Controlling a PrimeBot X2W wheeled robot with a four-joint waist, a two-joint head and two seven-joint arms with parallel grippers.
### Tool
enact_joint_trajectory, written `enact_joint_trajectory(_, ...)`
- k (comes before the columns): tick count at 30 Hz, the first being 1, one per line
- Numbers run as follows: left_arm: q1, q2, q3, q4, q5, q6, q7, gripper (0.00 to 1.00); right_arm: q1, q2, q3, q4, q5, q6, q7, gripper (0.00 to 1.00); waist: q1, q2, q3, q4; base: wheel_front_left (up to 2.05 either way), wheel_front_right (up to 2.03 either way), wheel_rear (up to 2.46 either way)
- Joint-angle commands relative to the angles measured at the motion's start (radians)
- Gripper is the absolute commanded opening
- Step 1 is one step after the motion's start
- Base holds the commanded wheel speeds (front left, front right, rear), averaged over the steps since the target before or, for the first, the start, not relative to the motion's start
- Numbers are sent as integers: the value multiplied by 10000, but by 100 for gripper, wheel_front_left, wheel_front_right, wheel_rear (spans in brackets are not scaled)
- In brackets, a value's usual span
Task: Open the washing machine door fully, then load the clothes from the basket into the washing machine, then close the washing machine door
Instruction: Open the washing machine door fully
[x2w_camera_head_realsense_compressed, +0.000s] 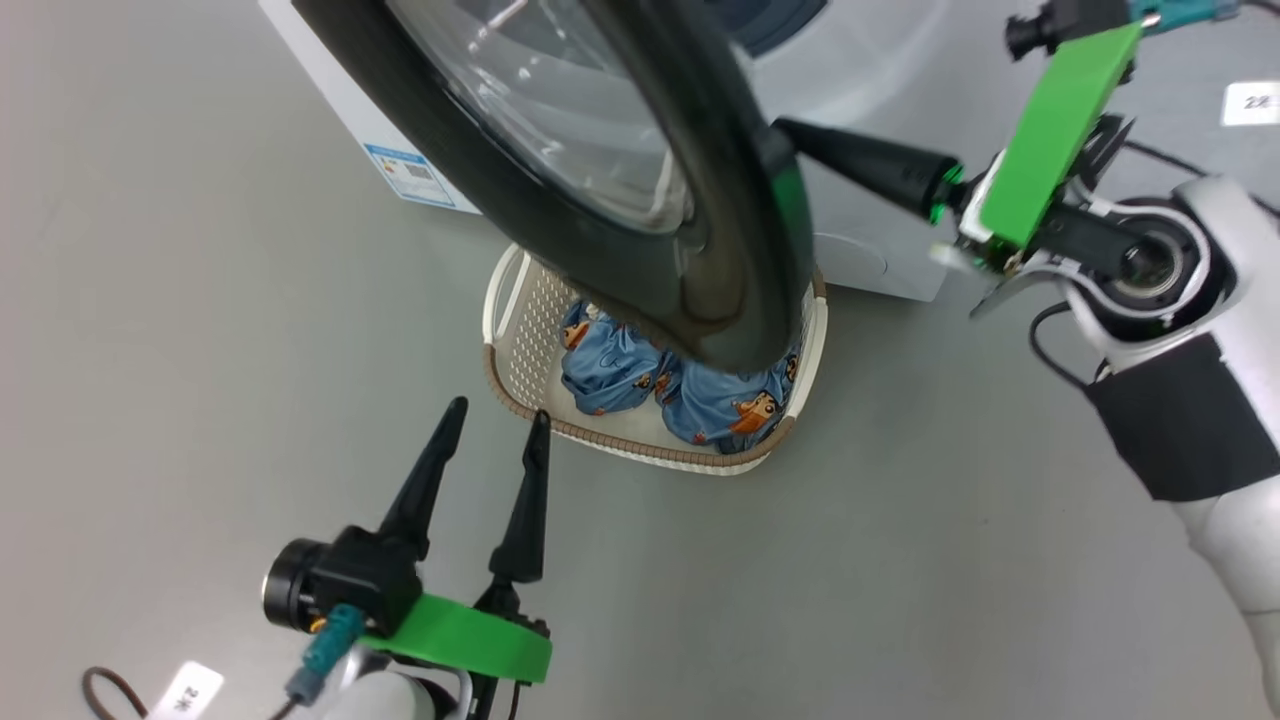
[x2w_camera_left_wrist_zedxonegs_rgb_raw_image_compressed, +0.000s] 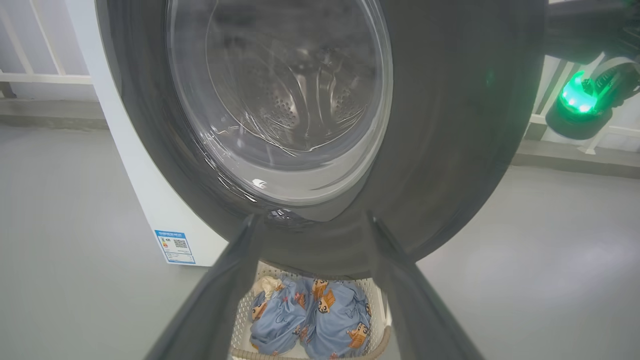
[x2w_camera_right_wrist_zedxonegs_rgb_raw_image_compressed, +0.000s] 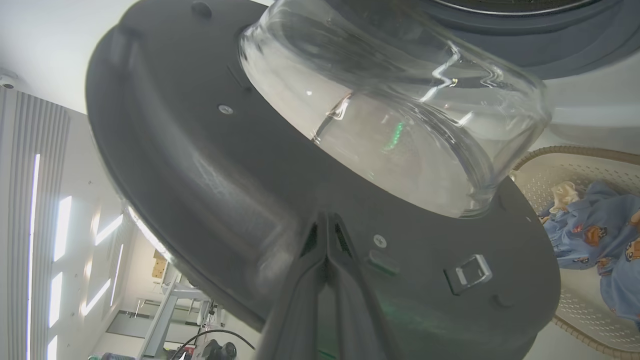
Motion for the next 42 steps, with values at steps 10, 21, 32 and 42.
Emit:
enact_joint_trajectory(10,296,188,372,260,1926,-52,-65,100,866,582,363,-632,159,60,367,0,0,0,-361,1,0,0,0)
enact_joint_trajectory(21,612,168,886,343,1928,-9,-65,100,1463,977,437,-941,210,60,601,0,0,0,-751,194,0,0,0)
enact_joint_trajectory(32,930,150,1354,353,1820,-26,-65,100,1999,1464,619,-1206,169,60,925,0,0,0,-1036,540,0,0,0)
enact_joint_trajectory(42,1028,144,1480,375,1758,-22,-65,100,2223,1776,722,-1274,103,60,1021,0,0,0,-1159,750,0,0,0)
